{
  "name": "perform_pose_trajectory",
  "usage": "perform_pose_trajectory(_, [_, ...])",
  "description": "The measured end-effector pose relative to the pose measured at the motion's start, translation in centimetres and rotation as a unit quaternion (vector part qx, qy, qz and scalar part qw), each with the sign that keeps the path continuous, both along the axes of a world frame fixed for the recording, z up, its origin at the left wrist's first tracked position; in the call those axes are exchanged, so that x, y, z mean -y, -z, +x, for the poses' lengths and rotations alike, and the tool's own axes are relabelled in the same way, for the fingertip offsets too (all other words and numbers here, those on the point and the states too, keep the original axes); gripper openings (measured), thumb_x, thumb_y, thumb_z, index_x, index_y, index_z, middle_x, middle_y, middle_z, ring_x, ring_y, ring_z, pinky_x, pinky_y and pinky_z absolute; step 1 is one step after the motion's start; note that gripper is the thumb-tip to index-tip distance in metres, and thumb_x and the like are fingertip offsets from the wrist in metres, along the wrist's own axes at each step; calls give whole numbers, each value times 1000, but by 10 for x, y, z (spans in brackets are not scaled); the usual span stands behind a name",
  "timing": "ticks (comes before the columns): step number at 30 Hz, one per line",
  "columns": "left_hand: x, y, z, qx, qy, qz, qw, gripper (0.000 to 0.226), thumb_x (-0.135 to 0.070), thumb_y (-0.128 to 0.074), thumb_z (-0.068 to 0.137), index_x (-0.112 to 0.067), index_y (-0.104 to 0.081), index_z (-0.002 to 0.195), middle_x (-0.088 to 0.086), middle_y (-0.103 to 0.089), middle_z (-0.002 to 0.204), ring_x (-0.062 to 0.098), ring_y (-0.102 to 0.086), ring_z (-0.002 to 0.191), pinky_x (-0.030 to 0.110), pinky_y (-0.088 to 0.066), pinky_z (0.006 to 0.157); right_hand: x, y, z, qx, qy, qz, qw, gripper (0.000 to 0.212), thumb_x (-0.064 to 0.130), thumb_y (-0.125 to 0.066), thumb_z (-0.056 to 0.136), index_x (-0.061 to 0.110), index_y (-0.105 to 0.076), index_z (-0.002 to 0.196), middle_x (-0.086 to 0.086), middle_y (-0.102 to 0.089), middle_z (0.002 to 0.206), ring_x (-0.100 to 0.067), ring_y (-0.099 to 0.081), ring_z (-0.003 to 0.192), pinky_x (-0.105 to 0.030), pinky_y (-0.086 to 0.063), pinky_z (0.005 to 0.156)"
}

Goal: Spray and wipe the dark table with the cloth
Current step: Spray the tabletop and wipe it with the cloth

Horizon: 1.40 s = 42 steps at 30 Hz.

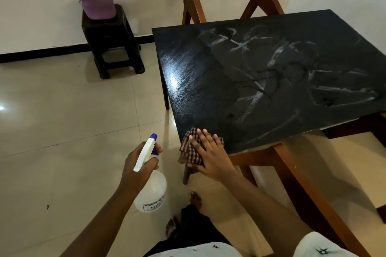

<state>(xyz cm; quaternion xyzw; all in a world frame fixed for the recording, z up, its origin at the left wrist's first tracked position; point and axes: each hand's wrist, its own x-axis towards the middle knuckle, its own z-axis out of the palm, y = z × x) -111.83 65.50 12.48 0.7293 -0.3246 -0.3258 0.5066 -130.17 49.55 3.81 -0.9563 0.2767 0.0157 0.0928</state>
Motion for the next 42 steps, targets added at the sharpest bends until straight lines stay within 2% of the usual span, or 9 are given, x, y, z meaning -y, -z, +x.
perform_pose_trajectory(3, [6,-4,5,9,-1,-4,1000,29,-11,-53,67,-21,-66,91,-3,-69,93,21,-65,93,38,-60,71,37,-1,-9,9,53,20,998,76,63,-30,87,26,-15,152,-7,-13,160,-26,-8,147,-51,-13,117])
perform_pose_trajectory(9, [19,-13,8,24,3,-9,1000,30,-12,-53,67,-28,-66,89,-1,-69,92,24,-65,89,49,-59,73,73,-17,7,-1,239,20,971,71,56,-41,93,23,-17,152,-9,-11,160,-26,-4,147,-45,-4,117])
perform_pose_trajectory(12, [25,-14,6,15,-4,-16,1000,28,-14,-54,68,-26,-65,91,-1,-69,94,23,-65,92,44,-60,73,35,-11,-4,34,207,23,978,73,47,-52,90,21,-22,151,-7,-16,159,-25,-9,147,-43,-4,118])
perform_pose_trajectory(15, [29,-16,2,4,-4,-30,1000,27,-14,-53,70,-24,-64,92,-2,-68,93,22,-65,91,26,-59,64,6,-3,-24,77,161,40,983,71,44,-52,86,23,-28,149,-3,-25,157,-22,-17,146,-42,-7,117])
perform_pose_trajectory(20, [40,-21,-1,5,1,-41,999,30,-14,-52,69,-13,-65,96,2,-68,94,21,-65,90,19,-56,60,41,-7,-19,67,175,45,981,69,34,-53,91,27,-21,151,3,-19,159,-17,-11,147,-38,-2,117])
perform_pose_trajectory(27, [65,-36,2,12,2,-51,999,33,-12,-50,69,-13,-64,99,1,-67,96,19,-64,88,19,-56,59,94,-15,9,44,272,29,961,66,34,-51,92,23,-23,151,-1,-14,160,-20,-9,147,-42,-7,117])
perform_pose_trajectory(31, [91,-39,13,15,-14,-45,999,36,-13,-50,69,-9,-64,102,7,-67,99,27,-63,91,21,-59,64,45,-12,-13,76,185,76,977,76,36,-57,87,25,-19,152,-2,-17,159,-23,-9,147,-40,1,115])
perform_pose_trajectory(35, [124,-44,23,15,-19,-41,999,33,-13,-51,70,-10,-65,100,8,-67,100,27,-63,92,28,-59,69,61,-9,-26,63,122,70,988,75,36,-53,84,27,-20,151,1,-21,158,-20,-13,146,-44,-7,118])
perform_pose_trajectory(42, [185,-55,27,2,-29,-75,997,35,-1,-49,72,-2,-65,102,3,-68,97,11,-65,89,22,-57,64,162,-15,16,30,234,46,971,71,31,-59,86,20,-29,149,-4,-22,158,-23,-18,146,-44,-13,116])
